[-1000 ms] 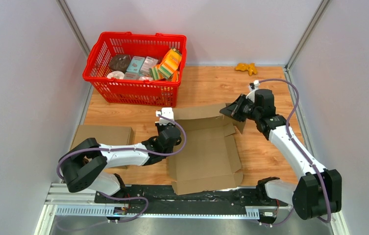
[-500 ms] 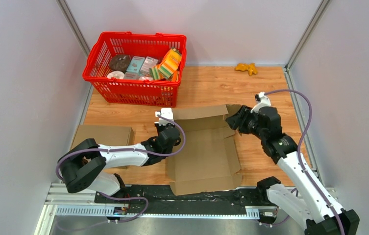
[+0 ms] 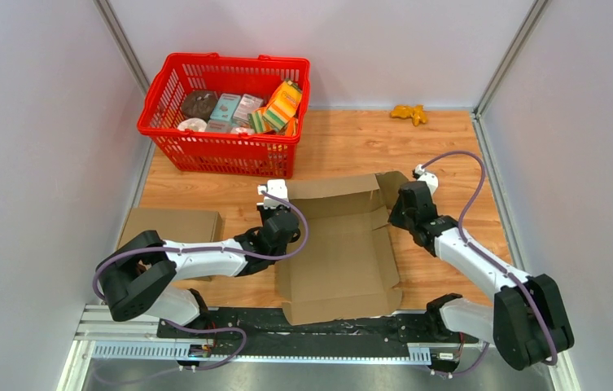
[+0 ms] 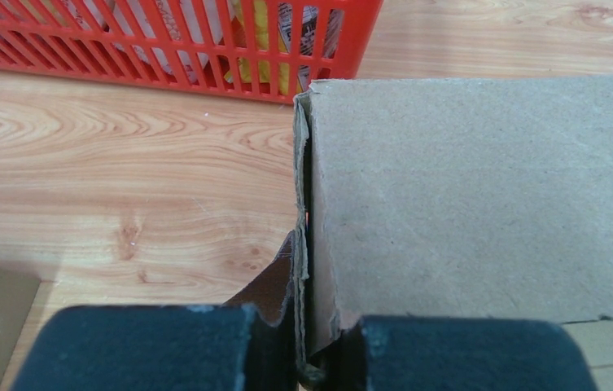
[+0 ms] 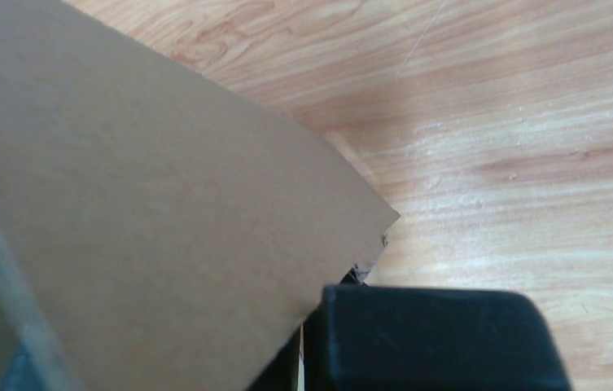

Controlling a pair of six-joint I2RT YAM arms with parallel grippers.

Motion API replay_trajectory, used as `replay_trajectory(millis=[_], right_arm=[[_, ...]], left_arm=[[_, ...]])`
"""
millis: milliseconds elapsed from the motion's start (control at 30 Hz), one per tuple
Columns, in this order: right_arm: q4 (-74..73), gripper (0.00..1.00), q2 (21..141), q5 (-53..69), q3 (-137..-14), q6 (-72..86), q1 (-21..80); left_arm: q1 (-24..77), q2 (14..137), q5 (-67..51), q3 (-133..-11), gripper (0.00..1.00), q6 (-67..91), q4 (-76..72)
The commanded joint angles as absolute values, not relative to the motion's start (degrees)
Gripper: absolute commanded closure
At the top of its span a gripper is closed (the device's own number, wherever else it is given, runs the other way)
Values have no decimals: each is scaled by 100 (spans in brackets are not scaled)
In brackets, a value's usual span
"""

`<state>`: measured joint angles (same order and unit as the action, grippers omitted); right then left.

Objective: Fold the paper box

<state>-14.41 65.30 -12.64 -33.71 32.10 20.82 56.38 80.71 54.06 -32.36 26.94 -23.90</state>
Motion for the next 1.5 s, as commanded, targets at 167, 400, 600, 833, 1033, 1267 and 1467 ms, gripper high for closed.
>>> replay_trajectory(millis=[167, 400, 600, 833, 1033, 1267, 1467], right_arm=[[-379, 100, 7031, -2065, -3182, 3630, 2109], [254, 100, 7259, -1847, -2821, 3815, 2145], [562, 100, 7251, -1047, -2769, 3788, 2214], [536, 98, 6794, -827, -2575, 3762, 2443], [966, 81, 7224, -309, -2557, 3631, 2487], [345, 64, 7384, 299, -2944, 3428, 2479], [-1603, 47, 6163, -270, -3251, 3156, 2426]], left_arm=[[5642, 8077, 5379, -3278, 100, 2795, -2312], [5634, 8077, 5388, -3278, 100, 2812, -2312], [5634, 8077, 5388, -3287, 100, 2812, -2312], [5634, 8103, 5396, -3296, 100, 2813, -2312], [5643, 8104, 5379, -3305, 100, 2813, -2294], [5642, 8095, 5379, -3296, 100, 2821, -2285], [5643, 8104, 5388, -3296, 100, 2821, -2285]])
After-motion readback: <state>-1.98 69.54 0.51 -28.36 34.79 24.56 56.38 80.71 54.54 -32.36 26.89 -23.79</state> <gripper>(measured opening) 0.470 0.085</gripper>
